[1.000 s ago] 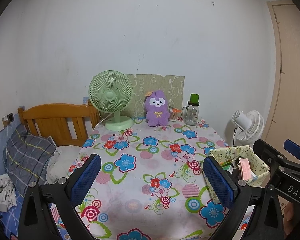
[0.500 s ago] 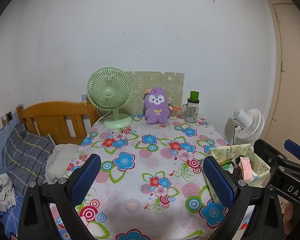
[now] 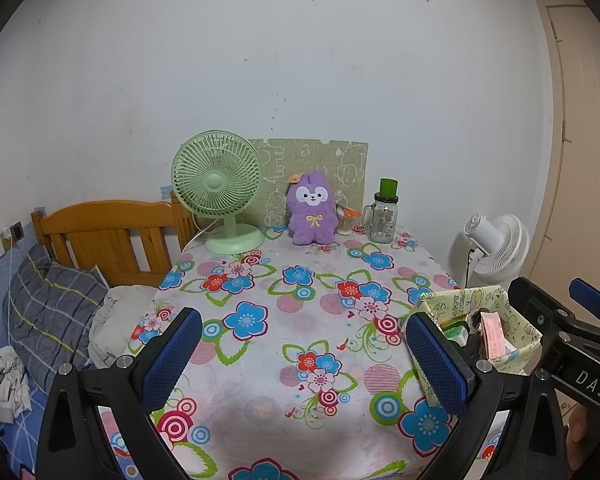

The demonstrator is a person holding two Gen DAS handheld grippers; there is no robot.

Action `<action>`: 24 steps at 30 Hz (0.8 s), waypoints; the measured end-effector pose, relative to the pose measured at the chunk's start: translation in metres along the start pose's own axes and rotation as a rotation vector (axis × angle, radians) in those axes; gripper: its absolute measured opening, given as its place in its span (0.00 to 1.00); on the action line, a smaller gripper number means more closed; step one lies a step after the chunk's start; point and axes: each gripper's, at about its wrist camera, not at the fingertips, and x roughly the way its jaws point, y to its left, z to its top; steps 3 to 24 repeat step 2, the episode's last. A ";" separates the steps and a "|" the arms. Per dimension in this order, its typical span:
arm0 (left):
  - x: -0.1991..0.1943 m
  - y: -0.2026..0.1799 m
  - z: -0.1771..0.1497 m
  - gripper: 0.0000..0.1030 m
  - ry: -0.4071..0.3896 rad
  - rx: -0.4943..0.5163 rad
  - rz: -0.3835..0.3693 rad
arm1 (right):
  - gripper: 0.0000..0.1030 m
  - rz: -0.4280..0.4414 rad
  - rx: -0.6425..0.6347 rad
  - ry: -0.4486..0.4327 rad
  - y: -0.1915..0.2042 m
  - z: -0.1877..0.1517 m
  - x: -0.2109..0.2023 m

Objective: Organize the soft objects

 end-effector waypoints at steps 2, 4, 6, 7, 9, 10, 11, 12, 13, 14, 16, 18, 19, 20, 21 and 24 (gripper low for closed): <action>0.000 0.000 0.000 1.00 0.000 0.000 0.001 | 1.00 0.001 0.000 0.001 0.000 0.000 0.000; 0.000 0.000 0.000 1.00 0.000 0.000 0.001 | 1.00 0.001 0.000 0.001 0.000 0.000 0.000; 0.000 0.000 0.000 1.00 0.000 0.000 0.001 | 1.00 0.001 0.000 0.001 0.000 0.000 0.000; 0.000 0.000 0.000 1.00 0.000 0.000 0.001 | 1.00 0.001 0.000 0.001 0.000 0.000 0.000; 0.000 0.000 0.000 1.00 0.000 0.000 0.001 | 1.00 0.001 0.000 0.001 0.000 0.000 0.000; 0.000 0.000 0.000 1.00 0.000 0.000 0.001 | 1.00 0.001 0.000 0.001 0.000 0.000 0.000; 0.000 0.000 0.000 1.00 0.000 0.000 0.001 | 1.00 0.001 0.000 0.001 0.000 0.000 0.000; 0.000 0.000 0.000 1.00 0.000 0.000 0.001 | 1.00 0.001 0.000 0.001 0.000 0.000 0.000; 0.000 0.000 0.000 1.00 0.000 0.000 0.001 | 1.00 0.001 0.000 0.001 0.000 0.000 0.000; 0.000 0.000 0.000 1.00 0.000 0.000 0.001 | 1.00 0.001 0.000 0.001 0.000 0.000 0.000; 0.000 0.000 0.000 1.00 0.000 0.000 0.001 | 1.00 0.001 0.000 0.001 0.000 0.000 0.000; 0.000 0.000 0.000 1.00 0.000 0.000 0.001 | 1.00 0.001 0.000 0.001 0.000 0.000 0.000; 0.000 0.000 0.000 1.00 0.000 0.000 0.001 | 1.00 0.001 0.000 0.001 0.000 0.000 0.000; 0.000 0.000 0.000 1.00 0.000 0.000 0.001 | 1.00 0.001 0.000 0.001 0.000 0.000 0.000; 0.000 0.000 0.000 1.00 0.000 0.000 0.001 | 1.00 0.001 0.000 0.001 0.000 0.000 0.000; 0.000 0.000 0.000 1.00 0.000 0.000 0.001 | 1.00 0.001 0.000 0.001 0.000 0.000 0.000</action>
